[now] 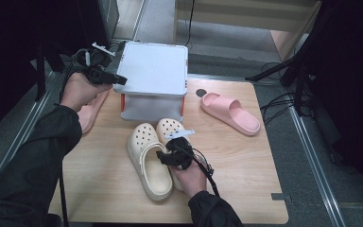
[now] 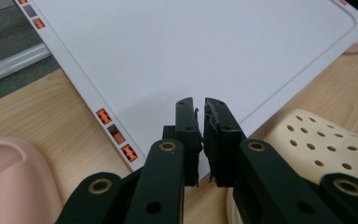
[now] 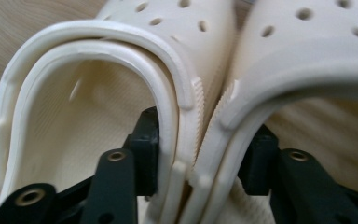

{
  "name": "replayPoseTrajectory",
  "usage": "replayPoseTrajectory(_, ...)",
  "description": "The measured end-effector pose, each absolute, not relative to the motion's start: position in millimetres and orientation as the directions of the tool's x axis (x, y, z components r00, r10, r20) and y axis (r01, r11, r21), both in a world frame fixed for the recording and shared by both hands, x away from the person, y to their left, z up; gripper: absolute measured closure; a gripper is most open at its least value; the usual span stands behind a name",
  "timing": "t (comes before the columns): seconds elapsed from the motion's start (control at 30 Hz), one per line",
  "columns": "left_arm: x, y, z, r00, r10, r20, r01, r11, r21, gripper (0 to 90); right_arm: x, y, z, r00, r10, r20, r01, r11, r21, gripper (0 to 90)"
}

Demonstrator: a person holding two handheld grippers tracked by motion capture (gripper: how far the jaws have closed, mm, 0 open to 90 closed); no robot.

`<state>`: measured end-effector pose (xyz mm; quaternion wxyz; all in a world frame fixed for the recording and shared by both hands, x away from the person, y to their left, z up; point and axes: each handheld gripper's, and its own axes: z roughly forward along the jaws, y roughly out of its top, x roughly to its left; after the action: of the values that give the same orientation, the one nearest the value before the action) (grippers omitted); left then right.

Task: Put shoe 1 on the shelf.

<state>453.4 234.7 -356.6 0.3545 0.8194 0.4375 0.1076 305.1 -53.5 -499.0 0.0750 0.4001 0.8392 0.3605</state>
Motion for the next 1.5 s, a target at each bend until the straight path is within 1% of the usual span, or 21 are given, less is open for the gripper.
replayPoseTrajectory(0.07,454.3,236.1,-357.7,0.589,0.796,-0.136,0.645,-0.362,0.674,83.8,305.1,-54.9,-497.9,-0.668,0.731,0.142,0.609,0.427,0.669,62.9)
replayPoseTrajectory(0.13,454.1,237.3,-359.6,0.592,0.794,-0.137,0.648,-0.368,0.667,83.9,306.5,-56.9,-497.6,-0.666,0.731,0.149,0.614,0.423,0.667,63.9)
replayPoseTrajectory(0.4,451.0,240.1,-366.2,0.588,0.797,-0.138,0.66,-0.375,0.651,84.1,306.7,-57.4,-495.0,-0.66,0.737,0.147,0.612,0.413,0.675,65.9)
replayPoseTrajectory(0.5,450.7,241.2,-365.9,0.576,0.807,-0.131,0.665,-0.369,0.65,85.1,308.6,-55.7,-490.2,-0.671,0.727,0.149,0.603,0.418,0.679,65.9)
replayPoseTrajectory(0.7,448.6,240.3,-366.0,0.588,0.797,-0.137,0.663,-0.378,0.646,86.9,322.3,-46.5,-472.4,-0.673,0.724,0.153,0.591,0.401,0.7,65.9)
replayPoseTrajectory(0.87,448.7,240.0,-365.8,0.583,0.8,-0.14,0.669,-0.376,0.641,87.7,340.5,-37.1,-457.6,-0.667,0.736,0.117,0.565,0.397,0.723,65.8)
replayPoseTrajectory(1.07,448.8,238.7,-365.7,0.579,0.802,-0.148,0.675,-0.37,0.638,88.6,369.7,-28.6,-456.1,-0.614,0.784,0.094,0.565,0.353,0.746,65.7)
replayPoseTrajectory(1.17,449.2,239.5,-365.6,0.58,0.8,-0.153,0.678,-0.371,0.635,88.6,381.3,-24.9,-460.4,-0.586,0.803,0.102,0.579,0.328,0.746,65.6)
replayPoseTrajectory(1.3,449.4,239.1,-365.2,0.58,0.8,-0.156,0.681,-0.371,0.631,88.6,391.2,-20.2,-468.1,-0.556,0.822,0.121,0.586,0.284,0.759,65.6)
replayPoseTrajectory(1.4,449.9,238.1,-364.5,0.584,0.798,-0.147,0.679,-0.382,0.627,88.6,394.2,-11.7,-471.1,-0.535,0.839,0.097,0.58,0.281,0.765,65.5)
replayPoseTrajectory(1.5,450.0,237.2,-364.0,0.588,0.797,-0.138,0.676,-0.391,0.624,88.6,398.8,-5.8,-475.6,-0.516,0.85,0.104,0.588,0.263,0.765,65.5)
